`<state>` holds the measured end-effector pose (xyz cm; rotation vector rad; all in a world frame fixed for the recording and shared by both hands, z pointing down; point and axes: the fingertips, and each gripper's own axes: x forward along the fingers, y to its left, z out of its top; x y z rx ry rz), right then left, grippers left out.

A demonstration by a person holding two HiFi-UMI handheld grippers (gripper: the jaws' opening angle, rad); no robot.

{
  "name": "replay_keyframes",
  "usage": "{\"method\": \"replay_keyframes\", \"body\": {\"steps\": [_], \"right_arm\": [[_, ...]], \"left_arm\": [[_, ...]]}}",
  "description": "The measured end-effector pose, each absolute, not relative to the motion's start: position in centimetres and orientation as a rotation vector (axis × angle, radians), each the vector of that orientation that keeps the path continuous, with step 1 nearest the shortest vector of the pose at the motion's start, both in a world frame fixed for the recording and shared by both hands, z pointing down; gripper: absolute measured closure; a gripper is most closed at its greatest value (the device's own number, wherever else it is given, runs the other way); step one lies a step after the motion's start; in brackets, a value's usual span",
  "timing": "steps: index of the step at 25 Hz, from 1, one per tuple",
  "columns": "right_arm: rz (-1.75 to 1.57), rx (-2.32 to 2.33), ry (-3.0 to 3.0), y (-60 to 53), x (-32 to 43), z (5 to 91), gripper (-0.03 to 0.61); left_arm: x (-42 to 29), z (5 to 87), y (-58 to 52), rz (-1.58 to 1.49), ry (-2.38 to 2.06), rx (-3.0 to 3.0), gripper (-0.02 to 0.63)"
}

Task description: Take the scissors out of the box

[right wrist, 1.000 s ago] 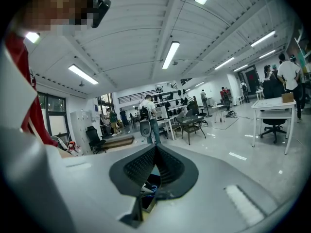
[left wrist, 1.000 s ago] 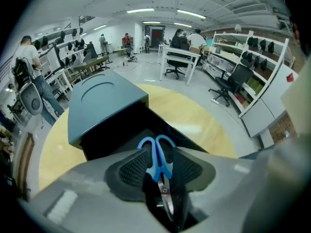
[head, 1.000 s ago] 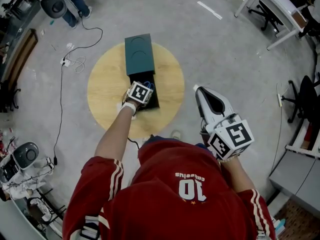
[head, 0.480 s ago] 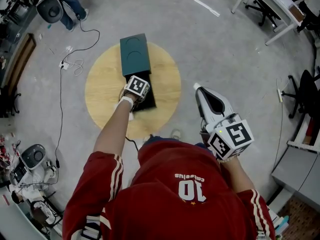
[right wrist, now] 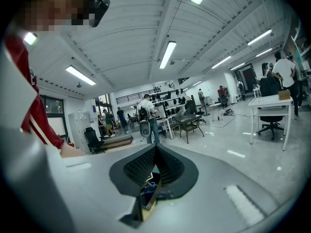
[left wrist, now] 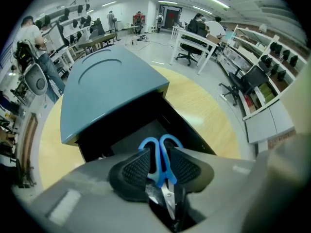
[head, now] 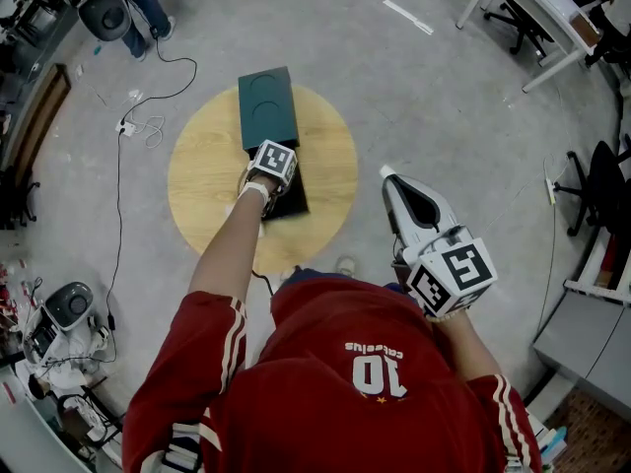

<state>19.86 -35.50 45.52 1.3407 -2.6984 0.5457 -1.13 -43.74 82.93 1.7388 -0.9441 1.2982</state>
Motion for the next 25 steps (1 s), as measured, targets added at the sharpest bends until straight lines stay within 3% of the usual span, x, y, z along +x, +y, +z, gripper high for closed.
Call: {"method": "replay_keyframes", "body": {"steps": [11, 25], "right_arm": [[0.589, 1.355, -2.697, -35.8, 20.2, 45.8, 0.577], [0.585, 1.355, -2.743, -35.4, 21.6, 44.8, 0.577]], "left_arm": [[-1.9, 83.2, -44.4, 1.265, -0.961, 1.684, 0.520], [-1.2, 78.7, -44.9, 0.918, -1.069, 1.783, 0.523]]}}
